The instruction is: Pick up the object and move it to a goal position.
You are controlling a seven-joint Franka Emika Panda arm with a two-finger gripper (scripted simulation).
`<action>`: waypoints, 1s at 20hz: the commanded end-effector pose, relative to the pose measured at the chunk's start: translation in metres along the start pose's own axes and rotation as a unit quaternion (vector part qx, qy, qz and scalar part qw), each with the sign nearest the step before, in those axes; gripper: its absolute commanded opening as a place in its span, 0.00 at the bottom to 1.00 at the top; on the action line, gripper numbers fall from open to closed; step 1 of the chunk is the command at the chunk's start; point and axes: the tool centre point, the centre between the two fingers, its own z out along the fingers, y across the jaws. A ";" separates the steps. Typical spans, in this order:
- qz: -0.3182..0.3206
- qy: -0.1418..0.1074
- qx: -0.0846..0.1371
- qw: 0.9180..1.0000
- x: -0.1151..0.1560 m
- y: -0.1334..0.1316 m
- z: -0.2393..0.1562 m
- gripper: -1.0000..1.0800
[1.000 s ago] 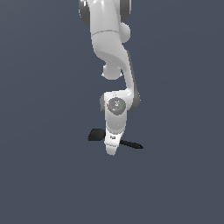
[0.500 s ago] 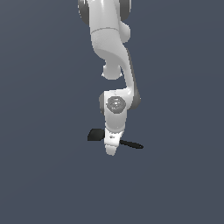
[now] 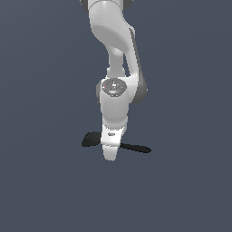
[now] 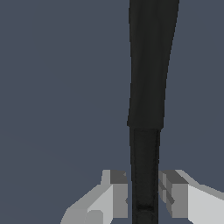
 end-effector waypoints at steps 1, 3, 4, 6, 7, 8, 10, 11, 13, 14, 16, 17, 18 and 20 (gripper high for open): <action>-0.007 0.006 -0.024 1.000 -0.003 0.020 -0.042 0.00; -0.014 0.012 -0.043 0.999 -0.006 0.036 -0.079 0.00; -0.018 0.016 -0.054 0.998 -0.008 0.044 -0.099 0.00; -0.025 0.022 -0.074 0.997 -0.011 0.058 -0.139 0.00; -0.028 0.025 -0.084 0.996 -0.013 0.065 -0.158 0.00; -0.031 0.029 -0.094 0.995 -0.014 0.070 -0.178 0.00; -0.037 0.035 -0.113 0.992 -0.018 0.081 -0.215 0.00; -0.040 0.038 -0.122 0.991 -0.020 0.085 -0.232 0.00; -0.046 0.043 -0.138 0.988 -0.023 0.093 -0.264 0.00; -0.048 0.046 -0.145 0.987 -0.025 0.096 -0.279 0.00; -0.052 0.050 -0.157 0.985 -0.028 0.101 -0.305 0.00; -0.053 0.052 -0.163 0.984 -0.030 0.103 -0.316 0.00; -0.055 0.054 -0.167 0.983 -0.031 0.105 -0.325 0.00; -0.057 0.056 -0.175 0.981 -0.033 0.108 -0.341 0.00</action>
